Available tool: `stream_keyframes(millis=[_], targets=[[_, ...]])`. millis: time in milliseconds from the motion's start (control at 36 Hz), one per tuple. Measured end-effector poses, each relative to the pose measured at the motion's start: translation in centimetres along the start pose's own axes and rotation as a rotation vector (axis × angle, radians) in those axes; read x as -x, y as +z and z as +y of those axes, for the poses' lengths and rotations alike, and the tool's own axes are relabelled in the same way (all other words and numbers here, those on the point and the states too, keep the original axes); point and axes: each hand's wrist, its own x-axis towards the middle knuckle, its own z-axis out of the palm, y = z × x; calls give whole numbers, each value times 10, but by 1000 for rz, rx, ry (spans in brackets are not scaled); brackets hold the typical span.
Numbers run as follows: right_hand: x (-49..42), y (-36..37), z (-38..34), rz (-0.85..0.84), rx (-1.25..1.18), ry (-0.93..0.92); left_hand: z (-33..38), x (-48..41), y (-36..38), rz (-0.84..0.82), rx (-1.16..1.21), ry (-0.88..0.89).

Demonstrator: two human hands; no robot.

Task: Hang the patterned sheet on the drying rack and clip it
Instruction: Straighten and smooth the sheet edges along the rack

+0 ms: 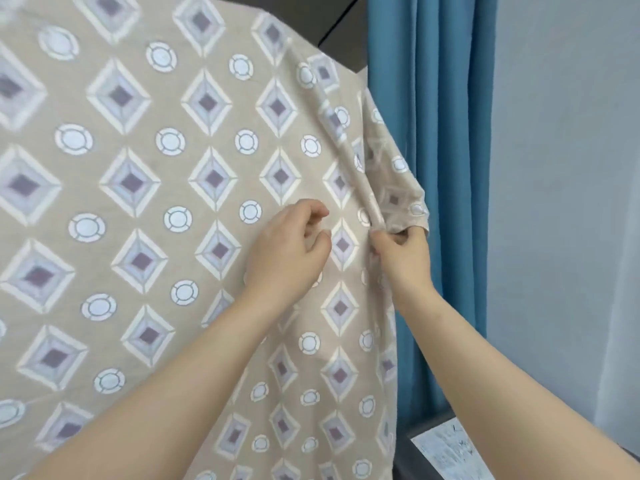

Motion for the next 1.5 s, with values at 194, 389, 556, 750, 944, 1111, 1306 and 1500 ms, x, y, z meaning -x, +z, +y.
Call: stream_keyframes(millis=[194, 389, 556, 750, 944, 1111, 1306, 1500], targets=[[-41, -3, -26, 326, -494, 112, -1, -45, 6, 74, -299, 264], [-69, 3, -30, 308, -282, 63, -3, -79, 18, 205, -425, 411], [-84, 23, -57, 87, -68, -94, 3, -96, 14, 225, -457, 466], [-118, 27, -91, -258, -54, -109, 3, -111, 7, 211, -444, 468], [-150, 30, -109, 31, 138, -289, 1, -124, 3, 217, -424, 492], [-165, 37, -133, 53, 58, -296, 3, -128, -2, 217, -406, 477], [-149, 60, -121, -621, -137, 198, 3, -123, -11, 131, -443, 436], [-145, 58, -114, -672, -176, 197, 2, -118, -17, 98, -403, 424]])
